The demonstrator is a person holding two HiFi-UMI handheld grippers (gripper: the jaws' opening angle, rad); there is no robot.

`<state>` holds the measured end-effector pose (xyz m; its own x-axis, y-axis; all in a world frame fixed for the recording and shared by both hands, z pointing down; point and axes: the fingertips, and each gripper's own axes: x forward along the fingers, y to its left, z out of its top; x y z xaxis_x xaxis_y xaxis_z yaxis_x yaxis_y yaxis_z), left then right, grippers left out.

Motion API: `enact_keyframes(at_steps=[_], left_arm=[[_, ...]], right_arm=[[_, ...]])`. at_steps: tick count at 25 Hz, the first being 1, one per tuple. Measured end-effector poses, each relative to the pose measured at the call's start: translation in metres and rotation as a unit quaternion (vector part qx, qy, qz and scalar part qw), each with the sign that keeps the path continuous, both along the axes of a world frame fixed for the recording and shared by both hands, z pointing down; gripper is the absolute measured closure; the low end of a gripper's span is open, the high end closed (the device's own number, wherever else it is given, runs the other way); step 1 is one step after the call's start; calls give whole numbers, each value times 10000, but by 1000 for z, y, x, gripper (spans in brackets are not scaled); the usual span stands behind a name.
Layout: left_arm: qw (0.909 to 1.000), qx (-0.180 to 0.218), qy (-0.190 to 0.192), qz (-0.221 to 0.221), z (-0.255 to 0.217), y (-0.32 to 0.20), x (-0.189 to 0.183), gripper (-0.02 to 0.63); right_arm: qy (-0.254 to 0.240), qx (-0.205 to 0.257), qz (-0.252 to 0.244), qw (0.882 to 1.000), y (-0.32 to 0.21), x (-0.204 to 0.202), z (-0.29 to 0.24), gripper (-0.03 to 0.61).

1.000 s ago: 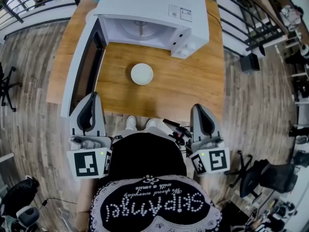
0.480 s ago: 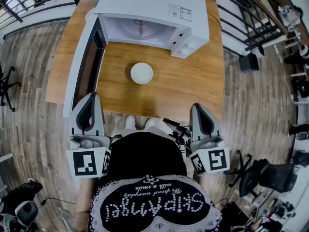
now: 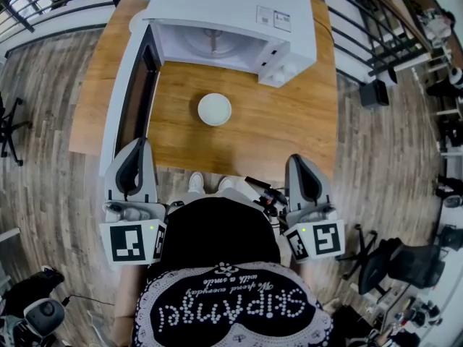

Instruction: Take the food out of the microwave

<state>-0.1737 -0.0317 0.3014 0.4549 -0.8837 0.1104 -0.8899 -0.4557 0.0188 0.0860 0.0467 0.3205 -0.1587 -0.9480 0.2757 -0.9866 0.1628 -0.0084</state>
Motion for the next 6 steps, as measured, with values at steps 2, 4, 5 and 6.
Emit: enact_keyframes(at_steps=[2,4,5,6], left_arm=[[10000,10,0,7,-1,0,0,583],[10000,29,15,6,-2,0,0,583],[10000,39,22,5,-2,-1,0,583],[10000,49,29,4,-3,-1,0,583]], right_arm=[[28,0,-10,10000,0,0,0,543],[55,3,-19,10000,1,1,0,543],[63,7,-20,10000,1,1,-1,543],[70,11,-20,10000,1,2,-1,543]])
